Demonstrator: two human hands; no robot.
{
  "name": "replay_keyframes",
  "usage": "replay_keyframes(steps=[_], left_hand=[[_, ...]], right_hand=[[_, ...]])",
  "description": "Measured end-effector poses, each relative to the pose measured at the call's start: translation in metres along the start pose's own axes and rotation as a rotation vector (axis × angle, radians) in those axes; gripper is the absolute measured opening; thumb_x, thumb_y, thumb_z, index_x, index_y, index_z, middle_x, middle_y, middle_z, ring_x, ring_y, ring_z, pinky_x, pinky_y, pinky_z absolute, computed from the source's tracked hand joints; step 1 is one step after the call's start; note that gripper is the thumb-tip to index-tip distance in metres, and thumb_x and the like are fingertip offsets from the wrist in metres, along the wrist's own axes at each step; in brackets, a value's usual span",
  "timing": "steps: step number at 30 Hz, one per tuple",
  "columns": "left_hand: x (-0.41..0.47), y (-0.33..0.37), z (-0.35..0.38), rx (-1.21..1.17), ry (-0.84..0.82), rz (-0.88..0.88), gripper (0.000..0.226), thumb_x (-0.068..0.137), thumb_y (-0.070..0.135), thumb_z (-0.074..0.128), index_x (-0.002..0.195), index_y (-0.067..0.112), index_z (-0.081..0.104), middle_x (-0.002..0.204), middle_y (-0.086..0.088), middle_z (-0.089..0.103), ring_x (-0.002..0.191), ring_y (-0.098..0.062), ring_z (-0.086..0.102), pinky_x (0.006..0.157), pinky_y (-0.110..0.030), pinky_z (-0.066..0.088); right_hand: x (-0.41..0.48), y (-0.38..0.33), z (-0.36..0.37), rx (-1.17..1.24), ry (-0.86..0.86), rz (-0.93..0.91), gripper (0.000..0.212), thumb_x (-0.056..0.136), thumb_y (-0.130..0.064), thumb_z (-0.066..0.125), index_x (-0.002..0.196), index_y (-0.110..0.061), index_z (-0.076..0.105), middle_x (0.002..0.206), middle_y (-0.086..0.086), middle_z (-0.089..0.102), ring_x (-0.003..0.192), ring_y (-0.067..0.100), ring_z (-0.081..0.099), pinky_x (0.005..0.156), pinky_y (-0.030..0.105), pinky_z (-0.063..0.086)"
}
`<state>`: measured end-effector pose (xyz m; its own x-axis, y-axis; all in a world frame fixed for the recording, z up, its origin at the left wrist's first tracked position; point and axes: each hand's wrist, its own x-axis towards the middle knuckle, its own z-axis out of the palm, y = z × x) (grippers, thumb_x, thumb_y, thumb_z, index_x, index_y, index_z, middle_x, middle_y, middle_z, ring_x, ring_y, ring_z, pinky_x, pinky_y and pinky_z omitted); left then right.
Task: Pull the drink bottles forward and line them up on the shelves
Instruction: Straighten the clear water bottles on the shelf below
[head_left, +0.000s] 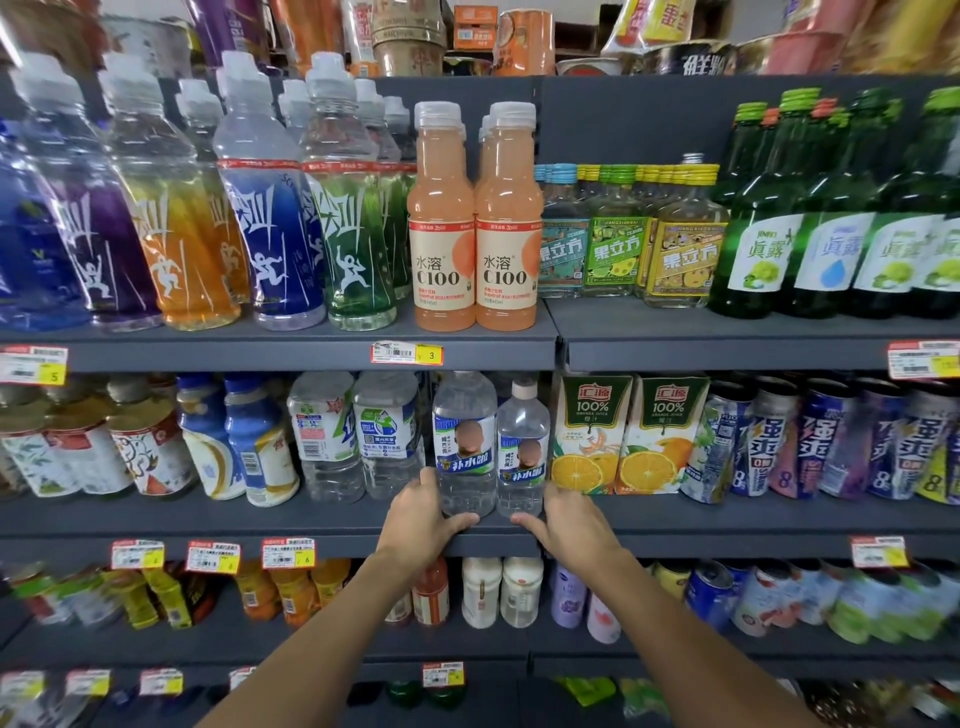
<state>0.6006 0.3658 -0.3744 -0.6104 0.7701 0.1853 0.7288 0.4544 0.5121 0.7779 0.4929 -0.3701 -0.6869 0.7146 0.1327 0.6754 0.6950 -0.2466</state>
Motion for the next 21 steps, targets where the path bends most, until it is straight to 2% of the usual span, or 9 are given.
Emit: replay_keyframes(steps=[5, 9, 12, 15, 18, 21], left_hand=[[-0.005, 0.003, -0.005, -0.037, -0.039, -0.020, 0.066, 0.080, 0.049, 0.079, 0.126, 0.014, 0.045, 0.124, -0.010, 0.059, 0.117, -0.028, 0.057, 0.096, -0.039, 0.049], [-0.015, -0.011, -0.020, -0.094, 0.014, 0.009, 0.075, 0.082, 0.049, 0.078, 0.141, 0.019, 0.042, 0.127, -0.005, 0.064, 0.118, -0.023, 0.060, 0.099, -0.039, 0.049], [-0.024, -0.030, -0.035, -0.061, 0.160, 0.034, 0.056, 0.087, 0.053, 0.070, 0.131, 0.024, 0.052, 0.104, 0.007, 0.072, 0.098, -0.014, 0.067, 0.085, -0.037, 0.055], [-0.033, -0.053, -0.046, -0.047, 0.299, 0.033, 0.035, 0.091, 0.046, 0.067, 0.117, 0.023, 0.058, 0.081, 0.013, 0.067, 0.081, -0.012, 0.065, 0.071, -0.036, 0.055], [-0.035, -0.075, -0.055, -0.028, 0.393, 0.007, 0.027, 0.091, 0.042, 0.067, 0.107, 0.023, 0.058, 0.081, 0.011, 0.062, 0.078, -0.014, 0.060, 0.064, -0.032, 0.048], [-0.032, -0.095, -0.063, -0.079, 0.455, -0.062, 0.031, 0.091, 0.041, 0.068, 0.109, 0.020, 0.054, 0.094, 0.003, 0.062, 0.087, -0.019, 0.061, 0.066, -0.032, 0.046]], right_hand=[[0.000, -0.001, -0.006, 0.037, -0.040, -0.002, 0.059, 0.095, -0.059, 0.055, 0.124, -0.007, 0.053, 0.113, 0.013, 0.067, 0.106, 0.031, 0.063, 0.087, 0.041, 0.053], [-0.001, 0.006, -0.003, 0.056, 0.016, 0.005, 0.056, 0.091, -0.064, 0.058, 0.110, -0.011, 0.058, 0.099, 0.010, 0.069, 0.095, 0.030, 0.065, 0.071, 0.035, 0.050], [-0.006, 0.011, 0.007, 0.009, 0.150, 0.000, 0.054, 0.088, -0.074, 0.051, 0.086, -0.021, 0.054, 0.076, -0.002, 0.062, 0.078, 0.025, 0.065, 0.061, 0.032, 0.043], [-0.017, -0.001, 0.022, -0.016, 0.270, -0.025, 0.053, 0.089, -0.074, 0.046, 0.066, -0.028, 0.039, 0.057, -0.010, 0.047, 0.058, 0.019, 0.055, 0.055, 0.031, 0.035], [-0.023, -0.031, 0.036, 0.003, 0.362, -0.110, 0.053, 0.092, -0.068, 0.049, 0.060, -0.028, 0.034, 0.051, -0.011, 0.043, 0.050, 0.012, 0.044, 0.053, 0.029, 0.033], [-0.019, -0.075, 0.043, 0.050, 0.366, -0.110, 0.047, 0.095, -0.064, 0.046, 0.066, -0.028, 0.050, 0.057, -0.011, 0.053, 0.055, 0.010, 0.054, 0.056, 0.030, 0.042]])
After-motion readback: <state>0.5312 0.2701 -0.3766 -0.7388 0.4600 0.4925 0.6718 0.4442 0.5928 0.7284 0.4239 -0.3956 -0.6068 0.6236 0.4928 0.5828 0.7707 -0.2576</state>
